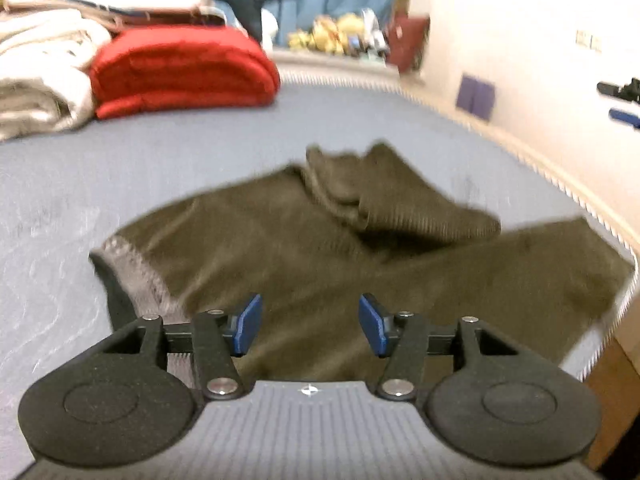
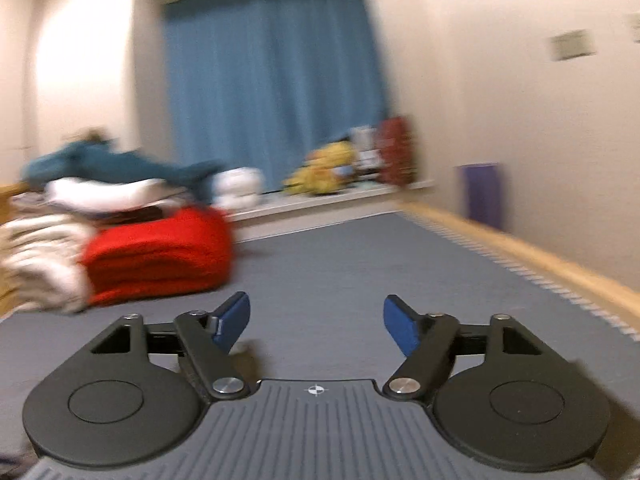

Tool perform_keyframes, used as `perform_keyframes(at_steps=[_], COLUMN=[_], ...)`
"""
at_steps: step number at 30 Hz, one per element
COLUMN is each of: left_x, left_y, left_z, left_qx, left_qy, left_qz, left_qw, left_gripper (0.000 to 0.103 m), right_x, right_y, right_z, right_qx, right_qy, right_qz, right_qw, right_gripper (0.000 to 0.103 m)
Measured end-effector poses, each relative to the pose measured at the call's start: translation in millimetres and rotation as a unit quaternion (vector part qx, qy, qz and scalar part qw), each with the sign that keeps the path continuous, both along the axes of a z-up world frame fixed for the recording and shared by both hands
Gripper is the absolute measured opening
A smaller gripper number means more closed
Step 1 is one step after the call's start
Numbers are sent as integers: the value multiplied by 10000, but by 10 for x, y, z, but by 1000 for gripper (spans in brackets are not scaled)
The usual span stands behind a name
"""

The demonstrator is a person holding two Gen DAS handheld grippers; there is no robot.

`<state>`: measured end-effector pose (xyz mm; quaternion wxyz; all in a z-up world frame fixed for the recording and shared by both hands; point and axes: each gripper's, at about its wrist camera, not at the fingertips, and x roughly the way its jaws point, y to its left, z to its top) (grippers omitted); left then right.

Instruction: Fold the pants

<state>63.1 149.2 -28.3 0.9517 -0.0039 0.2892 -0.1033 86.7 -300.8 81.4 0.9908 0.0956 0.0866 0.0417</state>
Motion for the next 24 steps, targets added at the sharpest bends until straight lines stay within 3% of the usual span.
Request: perform_keyframes(at_steps=[3, 6, 10, 13, 19, 21, 23, 24], left_x=[58, 120, 310, 434, 498, 495, 515, 540], left_y=[-274, -544, -719, -799, -1110, -1266, -1428, -1477], left_z=[77, 98, 139, 176, 299, 315, 258, 203], left_qx=[183, 321, 14, -315, -827, -744, -447, -323], left_qy=[-618, -874, -746, -636, -743, -813, -827, -796], left_qz=[0, 87, 479, 751, 870, 816, 761, 729], left_qw=[9979, 9956, 9961, 9946, 9900, 9906, 9927, 9936], left_gripper=[68, 68, 68, 83, 83, 79, 66, 51], right_x=[10, 86, 276, 468, 895, 1135, 1344, 1460], right_y=[477, 860, 1145, 1279, 1363, 1267, 1139, 1046], right_z=[-75, -305, -692, -929, -1142, -1206, -1354, -1418], right_qx=[-2, 35, -108, -391, -883, -723, -364, -97], right_qy=[156, 370, 577, 741, 881, 1067, 1342, 1528], right_qz=[517, 865, 901, 769, 410, 156, 0, -106], right_qw=[9985, 9956, 9942, 9935, 9913, 9915, 9903, 9881], right_gripper=[80, 80, 80, 79, 81, 81, 81, 81])
